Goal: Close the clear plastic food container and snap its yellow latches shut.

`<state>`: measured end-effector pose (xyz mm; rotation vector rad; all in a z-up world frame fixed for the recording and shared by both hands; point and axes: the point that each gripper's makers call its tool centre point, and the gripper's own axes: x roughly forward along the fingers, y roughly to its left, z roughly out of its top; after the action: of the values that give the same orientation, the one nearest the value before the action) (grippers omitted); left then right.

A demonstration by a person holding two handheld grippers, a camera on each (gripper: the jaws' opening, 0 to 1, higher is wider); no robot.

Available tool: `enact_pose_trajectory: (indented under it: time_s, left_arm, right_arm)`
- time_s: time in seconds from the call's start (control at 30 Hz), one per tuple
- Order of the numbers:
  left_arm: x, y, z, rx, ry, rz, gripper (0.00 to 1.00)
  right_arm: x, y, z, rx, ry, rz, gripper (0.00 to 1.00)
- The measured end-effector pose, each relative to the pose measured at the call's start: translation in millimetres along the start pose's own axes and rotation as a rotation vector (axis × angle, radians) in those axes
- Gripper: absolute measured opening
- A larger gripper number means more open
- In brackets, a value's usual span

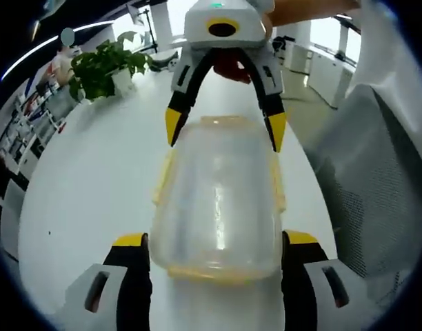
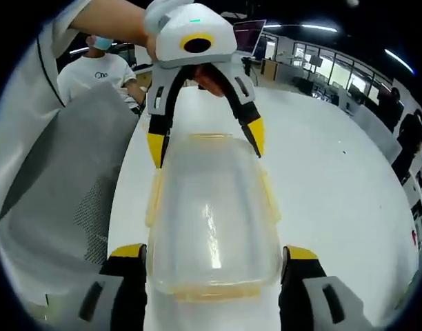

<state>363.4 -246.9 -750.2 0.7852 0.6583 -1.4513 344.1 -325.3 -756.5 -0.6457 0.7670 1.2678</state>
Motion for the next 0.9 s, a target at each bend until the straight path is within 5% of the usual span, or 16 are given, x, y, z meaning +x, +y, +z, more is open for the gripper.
enact_pose_trajectory:
  time_s: [0.47,0.9]
  left_arm:
    - [-6,-1.9,-8.3,-0.021,-0.013,0.028,0.76]
    - [-32,-3.9,-44.7,-0.044,0.030,0.051,0.76]
  right_arm:
    - [7,1,9.2,-0.026,0.019,0.017,0.79]
    - [33,7,44.5,-0.062,0.001,0.044,0.79]
